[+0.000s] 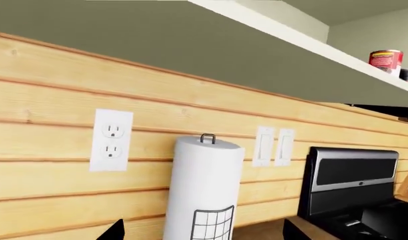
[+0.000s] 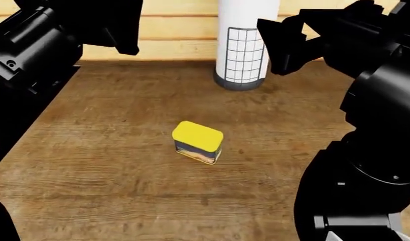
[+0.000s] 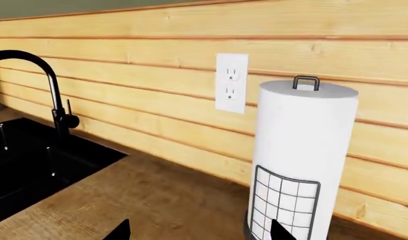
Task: Pick the cans from the counter and place them in their designated side in the cabinet.
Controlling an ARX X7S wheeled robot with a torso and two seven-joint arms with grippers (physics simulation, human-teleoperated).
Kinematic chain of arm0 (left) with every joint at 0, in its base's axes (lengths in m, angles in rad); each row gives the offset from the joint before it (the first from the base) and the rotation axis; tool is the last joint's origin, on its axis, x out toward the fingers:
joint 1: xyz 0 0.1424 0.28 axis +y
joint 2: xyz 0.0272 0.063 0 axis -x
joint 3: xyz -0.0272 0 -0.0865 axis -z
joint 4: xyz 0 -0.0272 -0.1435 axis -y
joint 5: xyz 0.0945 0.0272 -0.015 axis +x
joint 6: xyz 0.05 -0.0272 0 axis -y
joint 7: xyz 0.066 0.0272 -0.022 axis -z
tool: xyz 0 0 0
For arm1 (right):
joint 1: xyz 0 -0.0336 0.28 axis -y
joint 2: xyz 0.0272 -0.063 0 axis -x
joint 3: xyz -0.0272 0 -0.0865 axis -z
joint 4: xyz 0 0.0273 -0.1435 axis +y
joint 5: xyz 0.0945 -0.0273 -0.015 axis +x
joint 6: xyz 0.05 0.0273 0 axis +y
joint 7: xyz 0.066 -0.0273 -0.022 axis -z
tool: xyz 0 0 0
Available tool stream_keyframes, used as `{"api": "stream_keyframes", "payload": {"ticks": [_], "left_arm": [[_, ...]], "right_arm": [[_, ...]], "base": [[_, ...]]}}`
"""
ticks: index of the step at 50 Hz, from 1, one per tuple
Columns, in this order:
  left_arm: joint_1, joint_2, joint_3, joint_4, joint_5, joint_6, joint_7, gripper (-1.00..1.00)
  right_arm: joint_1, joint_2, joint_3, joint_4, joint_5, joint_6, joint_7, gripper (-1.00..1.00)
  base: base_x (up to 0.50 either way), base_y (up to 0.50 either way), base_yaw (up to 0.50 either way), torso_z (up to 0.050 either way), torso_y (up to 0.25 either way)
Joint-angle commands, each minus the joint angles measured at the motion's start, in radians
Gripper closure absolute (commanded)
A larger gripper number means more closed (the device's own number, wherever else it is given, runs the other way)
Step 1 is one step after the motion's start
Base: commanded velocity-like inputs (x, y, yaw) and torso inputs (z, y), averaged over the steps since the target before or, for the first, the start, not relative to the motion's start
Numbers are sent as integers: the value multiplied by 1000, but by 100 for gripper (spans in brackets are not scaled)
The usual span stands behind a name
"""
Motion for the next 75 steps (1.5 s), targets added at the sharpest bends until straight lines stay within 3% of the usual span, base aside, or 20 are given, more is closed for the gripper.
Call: {"api": "stream_keyframes", "payload": {"ticks": [1,10,17,26,40,52,60,66,75], "left_arm": [[-2,1,6,-2,-4,5,1,-100],[-9,-2,10,-3,-8,6,-4,-100],[-12,-4,13,-5,-10,10,-3,-100],[-14,-5,16,-7,-13,13,-5,-100],[-9,-10,17,-1,-23,16,-16,-100],[-9,-14,25,-1,-19,22,-10,-100],[-18,-11,28,2,-34,20,-20,-100],[-22,-9,28,7,-47,20,-29,-100],[-10,-5,31,8,-46,31,-23,-100]], "right_arm": [[9,0,-5,-5,-13,0,-14,-100],[27,23,-34,63,47,0,-15,-100],[57,143,-127,100,258,0,-14,-100],[26,198,-86,245,483,-182,25,-100],[32,292,-196,295,607,-107,7,-100],[45,293,-253,366,656,-81,54,-100],[191,268,-300,541,675,-149,93,-100],[252,240,-268,626,684,-248,157,-100],[135,176,-33,502,739,-468,313,-100]], "base": [[500,0,0,0,0],[50,0,0,0,0],[0,0,0,0,0],[0,0,0,0,0],[0,0,0,0,0],[0,0,0,0,0],[0,0,0,0,0],[0,0,0,0,0],[0,0,0,0,0]]}}
